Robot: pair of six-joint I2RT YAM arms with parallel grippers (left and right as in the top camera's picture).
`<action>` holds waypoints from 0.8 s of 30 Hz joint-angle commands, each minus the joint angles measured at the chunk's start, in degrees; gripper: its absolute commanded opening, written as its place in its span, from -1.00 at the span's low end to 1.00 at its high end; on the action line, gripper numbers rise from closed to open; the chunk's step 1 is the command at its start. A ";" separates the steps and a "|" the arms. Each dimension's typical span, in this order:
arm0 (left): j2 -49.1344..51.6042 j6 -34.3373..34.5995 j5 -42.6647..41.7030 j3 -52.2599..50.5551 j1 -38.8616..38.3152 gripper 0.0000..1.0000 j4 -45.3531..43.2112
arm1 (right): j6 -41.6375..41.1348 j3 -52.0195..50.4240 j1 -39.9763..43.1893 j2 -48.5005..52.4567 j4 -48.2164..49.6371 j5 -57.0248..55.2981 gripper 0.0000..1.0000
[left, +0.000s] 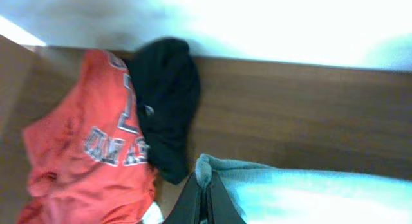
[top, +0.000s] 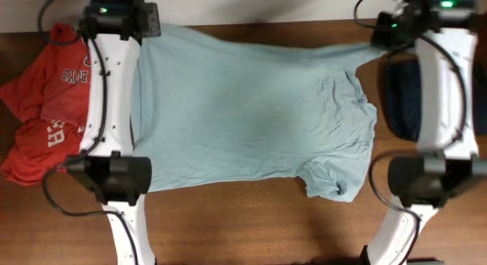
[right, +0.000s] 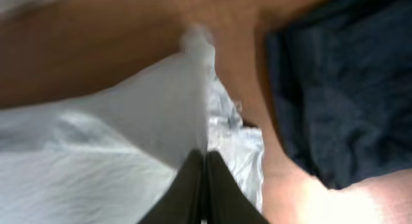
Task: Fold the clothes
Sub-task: 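Lift the t-shirt with both grippers and swing it to flatten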
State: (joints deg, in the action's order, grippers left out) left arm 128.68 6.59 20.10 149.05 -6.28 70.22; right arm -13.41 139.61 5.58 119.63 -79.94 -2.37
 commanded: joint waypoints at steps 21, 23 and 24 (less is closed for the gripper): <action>-40.48 -1.25 -3.50 4.96 0.39 -0.99 8.11 | -0.59 14.86 0.22 -40.54 -14.60 3.21 -0.91; -43.28 -1.22 -4.13 4.96 0.39 -0.99 8.39 | -0.59 14.86 0.22 -44.09 -14.60 3.17 -0.91; -44.85 -1.22 -4.39 4.96 0.39 -0.99 8.52 | -0.59 14.86 0.22 -45.55 -14.58 3.13 -0.90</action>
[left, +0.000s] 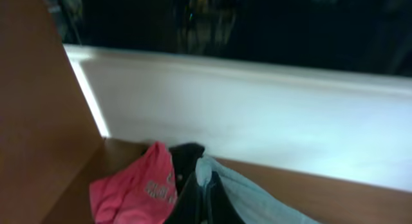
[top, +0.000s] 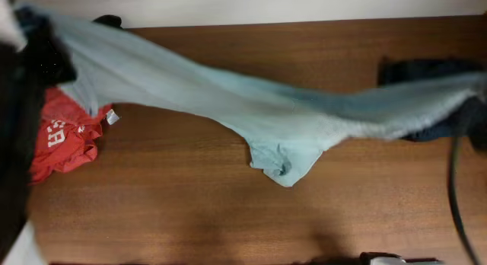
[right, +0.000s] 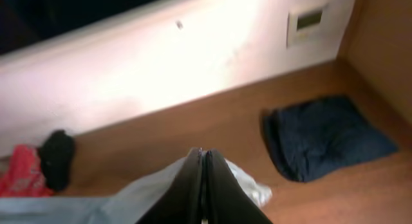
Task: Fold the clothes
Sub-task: 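Lift the t-shirt with both grippers and swing it to flatten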
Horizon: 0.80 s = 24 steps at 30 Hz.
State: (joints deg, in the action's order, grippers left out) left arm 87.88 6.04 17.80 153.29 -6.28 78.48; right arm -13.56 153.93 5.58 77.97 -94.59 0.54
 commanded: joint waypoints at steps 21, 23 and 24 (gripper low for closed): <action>-13.05 -0.28 -4.72 -2.67 0.44 -0.99 1.18 | -1.51 0.35 0.07 -13.60 0.04 -3.96 -0.91; -12.94 -0.28 -4.72 -3.43 0.44 -0.99 1.36 | -1.51 0.35 0.07 -13.49 -0.57 -4.17 -0.91; -12.94 -0.26 -4.72 -3.89 0.44 -0.99 1.36 | -1.51 0.33 0.07 -13.42 -0.94 -4.26 -0.92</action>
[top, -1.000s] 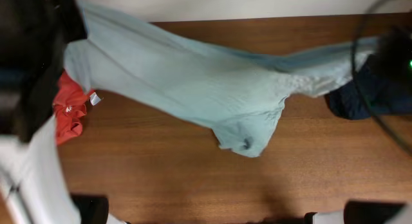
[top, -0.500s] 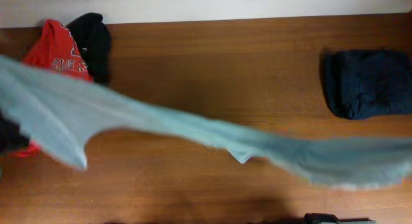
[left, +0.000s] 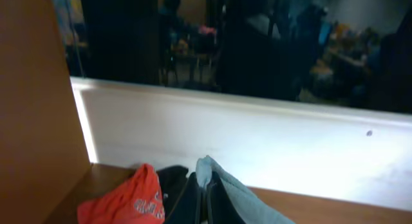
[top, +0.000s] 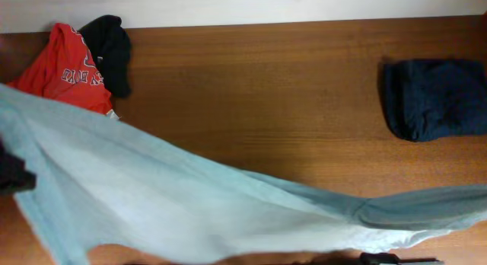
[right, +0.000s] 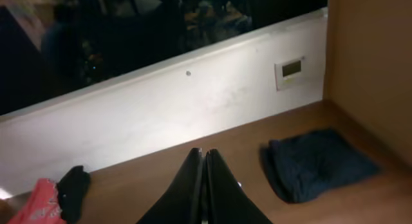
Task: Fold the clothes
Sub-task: 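Lift the t-shirt with both grippers and swing it to flatten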
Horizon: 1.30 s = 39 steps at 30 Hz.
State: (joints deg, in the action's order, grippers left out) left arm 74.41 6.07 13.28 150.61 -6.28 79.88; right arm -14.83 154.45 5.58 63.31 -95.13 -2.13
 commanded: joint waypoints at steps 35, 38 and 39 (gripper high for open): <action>28.61 2.29 2.62 -20.46 0.46 -0.99 -12.17 | 5.62 -11.76 0.04 46.18 11.96 8.72 -0.92; 34.80 2.47 2.34 -20.46 0.44 -0.99 -15.74 | 5.62 -11.76 0.00 52.52 15.58 11.06 -0.92; 36.59 2.62 2.34 -20.46 0.44 -0.99 -16.79 | 5.64 -11.76 -0.24 54.14 16.90 11.19 -0.92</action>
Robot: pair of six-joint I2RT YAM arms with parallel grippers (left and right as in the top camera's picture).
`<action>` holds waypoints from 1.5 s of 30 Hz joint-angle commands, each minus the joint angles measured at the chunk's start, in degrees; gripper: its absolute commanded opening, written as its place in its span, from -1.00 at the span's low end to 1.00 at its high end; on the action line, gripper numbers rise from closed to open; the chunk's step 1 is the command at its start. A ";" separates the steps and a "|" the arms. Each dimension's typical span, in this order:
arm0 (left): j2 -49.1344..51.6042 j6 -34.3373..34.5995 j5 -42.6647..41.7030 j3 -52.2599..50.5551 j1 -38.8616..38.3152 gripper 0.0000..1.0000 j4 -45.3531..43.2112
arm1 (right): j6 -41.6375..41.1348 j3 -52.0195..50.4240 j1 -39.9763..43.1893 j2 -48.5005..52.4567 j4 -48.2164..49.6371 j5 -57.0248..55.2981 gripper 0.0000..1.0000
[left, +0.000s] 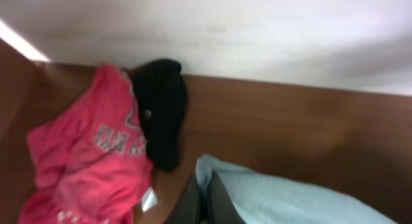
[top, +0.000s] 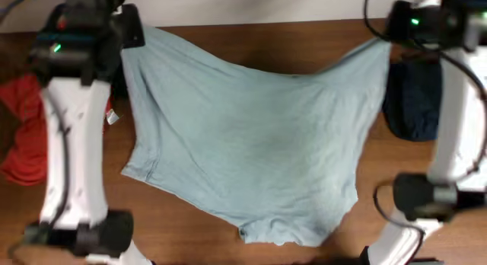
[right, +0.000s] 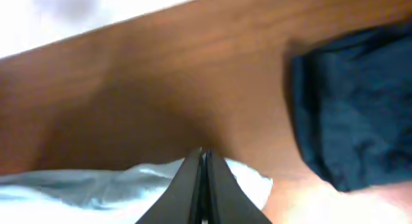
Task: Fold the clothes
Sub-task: 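Lift the t-shirt with both grippers and swing it to flatten, then lay the t-shirt flat and hold its top corners with both grippers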
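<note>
A light blue T-shirt (top: pixel 251 151) hangs spread over the table in the overhead view, its far edge held up between the two arms and its lower part resting toward the front. My left gripper (top: pixel 129 36) is shut on the shirt's far left corner (left: pixel 207 169). At the far right, my right gripper (top: pixel 388 35) is shut on the other corner (right: pixel 212 176). Both pairs of jaws are pressed together with cloth in them.
A red printed garment (left: pixel 84 159) and a black garment (left: pixel 161 111) lie at the table's far left. A folded dark navy garment (top: pixel 415 97) lies at the right (right: pixel 351 114). A white wall runs along the table's back edge (top: pixel 259 10).
Both grippers were high and toward the front with the shirt stretched across the front of the table. Now they are low at the back edge, and the shirt lies spread over the middle.
The shirt lay flat, both grippers shut on its far corners at the back edge. Then it was lifted, stretched as a band across the table, then held over the front edge. Now it is spread out again, turned so the sleeves point toward the front.
</note>
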State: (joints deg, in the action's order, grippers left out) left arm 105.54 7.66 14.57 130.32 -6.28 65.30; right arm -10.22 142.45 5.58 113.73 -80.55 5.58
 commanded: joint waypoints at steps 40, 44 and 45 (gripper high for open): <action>38.12 1.97 3.58 -0.17 0.46 -0.99 -34.67 | 1.64 0.20 -4.39 35.21 43.21 -4.42 -0.84; 38.12 1.95 3.72 -0.17 0.46 -0.98 -36.85 | 1.64 0.20 -4.35 35.26 44.85 -4.42 -0.74; 38.12 1.95 3.72 -0.17 0.50 -0.98 -37.16 | 1.64 0.20 -4.33 35.26 45.05 -4.57 -0.73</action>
State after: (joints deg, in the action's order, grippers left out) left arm 143.09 9.08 16.99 130.17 -6.22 28.88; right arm -8.80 142.26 1.54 147.94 -36.23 2.20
